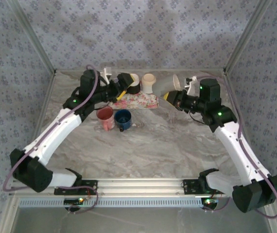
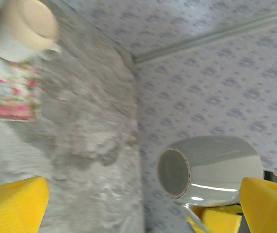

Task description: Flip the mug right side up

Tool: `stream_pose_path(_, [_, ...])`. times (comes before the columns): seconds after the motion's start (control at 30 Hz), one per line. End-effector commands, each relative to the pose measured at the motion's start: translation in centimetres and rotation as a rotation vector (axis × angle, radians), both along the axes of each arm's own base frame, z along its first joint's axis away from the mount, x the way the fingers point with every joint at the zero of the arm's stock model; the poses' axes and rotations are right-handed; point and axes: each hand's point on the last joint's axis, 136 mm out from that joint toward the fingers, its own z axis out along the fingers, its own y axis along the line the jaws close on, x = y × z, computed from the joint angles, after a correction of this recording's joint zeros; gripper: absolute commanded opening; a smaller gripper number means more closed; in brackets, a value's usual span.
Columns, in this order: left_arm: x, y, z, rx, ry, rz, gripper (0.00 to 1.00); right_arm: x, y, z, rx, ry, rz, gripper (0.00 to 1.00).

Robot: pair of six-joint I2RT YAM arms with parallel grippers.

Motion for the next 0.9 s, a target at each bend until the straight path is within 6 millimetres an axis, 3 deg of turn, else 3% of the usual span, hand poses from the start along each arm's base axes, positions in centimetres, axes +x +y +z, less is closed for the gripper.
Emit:
stream_pose_path(0.0, [-1.2,5.1,-0.1,0.257,-0.036,0.114,1.0,-0.9,-1.8,0.1,-0.271,-0.134,-0.018,0.0])
stream_pose_path(0.1, [-2.2,6.7,0.8,0.338,-0.055,0.129,1.0,-1.4,-1.5,-2.8,-0.546,-0.173,0.034,0.0])
stream_pose_path(0.27, [-4.1,8.2,1.1,0.384,-0.024,0.139,1.0,-1.4,1.5,-7.1,-0.875,-0.253,0.119,0.0])
stream_pose_path(0.47, [-6.1,9.2,2.0,0.402,-0.003,0.127,1.0,-0.2,4.5,-10.8,-1.03,-0.315,0.104,0.0])
stream_pose_path(0.67, [-7.7,10.3,2.3,0.423,0.007,0.124,0.99,1.3,4.6,-15.1,-1.127,-0.271,0.028,0.0])
stream_pose_path(0.87, [-8.6,10.8,1.9,0.411,0.017,0.128,0.99,1.8,6.5,-18.5,-1.131,-0.206,0.019,0.0])
